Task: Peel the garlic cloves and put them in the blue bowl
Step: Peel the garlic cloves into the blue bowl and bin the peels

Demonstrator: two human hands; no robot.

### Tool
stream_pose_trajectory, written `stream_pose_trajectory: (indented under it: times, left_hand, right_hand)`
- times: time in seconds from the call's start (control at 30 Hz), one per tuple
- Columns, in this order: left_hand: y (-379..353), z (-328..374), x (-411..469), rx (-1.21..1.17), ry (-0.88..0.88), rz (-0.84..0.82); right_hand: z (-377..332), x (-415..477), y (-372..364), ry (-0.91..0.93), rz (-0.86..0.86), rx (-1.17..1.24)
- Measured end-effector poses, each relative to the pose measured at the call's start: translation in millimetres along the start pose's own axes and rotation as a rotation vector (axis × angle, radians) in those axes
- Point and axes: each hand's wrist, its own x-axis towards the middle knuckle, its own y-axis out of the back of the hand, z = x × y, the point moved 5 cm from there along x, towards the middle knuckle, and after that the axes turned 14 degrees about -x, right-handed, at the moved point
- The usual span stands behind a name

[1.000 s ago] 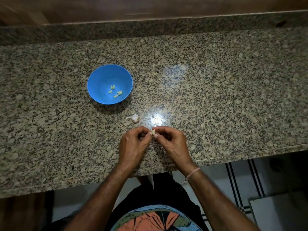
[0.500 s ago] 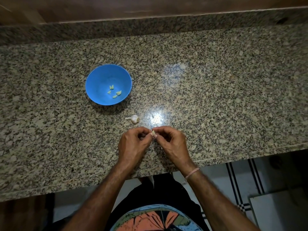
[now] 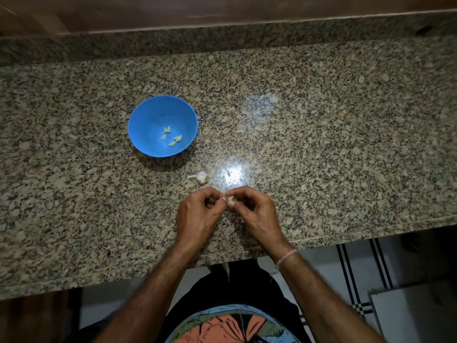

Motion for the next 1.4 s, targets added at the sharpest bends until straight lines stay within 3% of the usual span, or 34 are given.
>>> stream_pose_trajectory:
  times: [0.17,0.3,0.57,0.73,0.87,0.97,1.13,1.4]
  left_hand:
    - [-5,-5,0,0.028,0.036,0.054]
    - [-9,-2,-2,0.087,-0.066,0.060]
    - [-19,2,-4,0.167,-0.201,0.056]
    - [-23,7,-7,-0.079,-0.150,0.006]
    - [-21,9,-11,-0.161,-0.095,0.018]
    - [-21,12,-14,-0.133,-0.097,0.036]
    - [-19,9,-13,-0.051,-0.095,0.068]
    - [-19,14,-12,0.105,-0.137,0.055]
  right_hand:
    - [9,-1,1,-0.192,0.013,0.297]
    - [12,-2,5,-0.251,0.007,0.435]
    - [21,-4,14,-0.285,0.056,0.383]
    - [17,-2,14,-0.221,0.058,0.319]
    - [15,-4,8,-0.247,0.051,0.523]
    - [20,-4,2,-0.298,0.032,0.650]
    - [21,-5,3,-0.314,0.043,0.659]
    - [13,-10,11,-0.220,0.040,0.479]
